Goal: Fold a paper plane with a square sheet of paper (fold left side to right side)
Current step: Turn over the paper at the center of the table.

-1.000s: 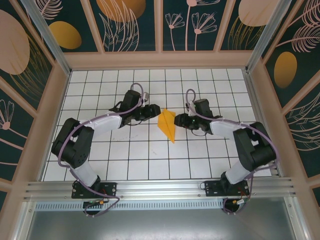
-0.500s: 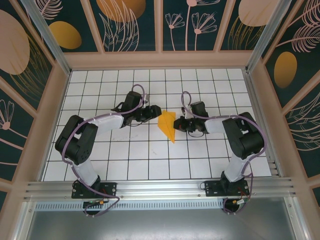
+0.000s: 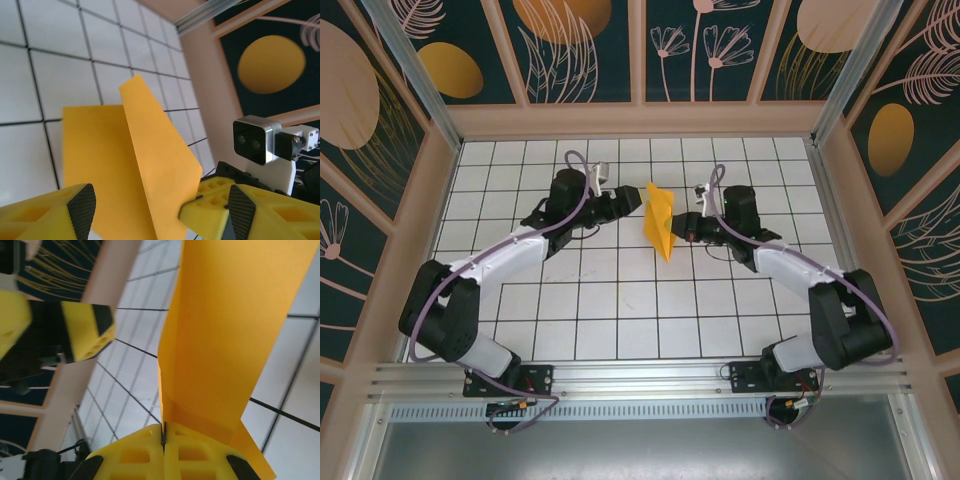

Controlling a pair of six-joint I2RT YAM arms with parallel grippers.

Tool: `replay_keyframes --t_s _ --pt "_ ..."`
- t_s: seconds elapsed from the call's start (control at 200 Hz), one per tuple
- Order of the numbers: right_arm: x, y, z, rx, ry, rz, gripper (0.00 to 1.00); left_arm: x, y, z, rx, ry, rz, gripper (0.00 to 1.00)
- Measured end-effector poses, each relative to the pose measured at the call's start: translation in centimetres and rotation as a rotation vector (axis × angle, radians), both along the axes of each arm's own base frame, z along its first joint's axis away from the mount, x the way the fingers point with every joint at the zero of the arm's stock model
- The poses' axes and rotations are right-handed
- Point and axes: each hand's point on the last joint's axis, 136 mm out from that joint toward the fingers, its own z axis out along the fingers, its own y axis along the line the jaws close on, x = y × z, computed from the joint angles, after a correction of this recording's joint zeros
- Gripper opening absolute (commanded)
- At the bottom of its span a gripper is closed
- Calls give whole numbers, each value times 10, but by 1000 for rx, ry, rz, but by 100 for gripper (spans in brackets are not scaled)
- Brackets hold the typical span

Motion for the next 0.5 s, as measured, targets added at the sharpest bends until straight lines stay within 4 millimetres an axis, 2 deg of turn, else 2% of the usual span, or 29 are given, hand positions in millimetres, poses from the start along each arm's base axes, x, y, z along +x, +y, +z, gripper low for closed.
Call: replay_keyframes --t_s 0.085,0.185,0.5 --pt "-7 2 25 46 -55 27 0 -2 -2 13 -42 -24 -12 73" --pt "-13 4 42 94 -74 54 0 -5 -7 20 -90 -28 -36 69" --pt "-24 11 58 163 -58 113 0 -15 -16 43 -207 -56 -109 50"
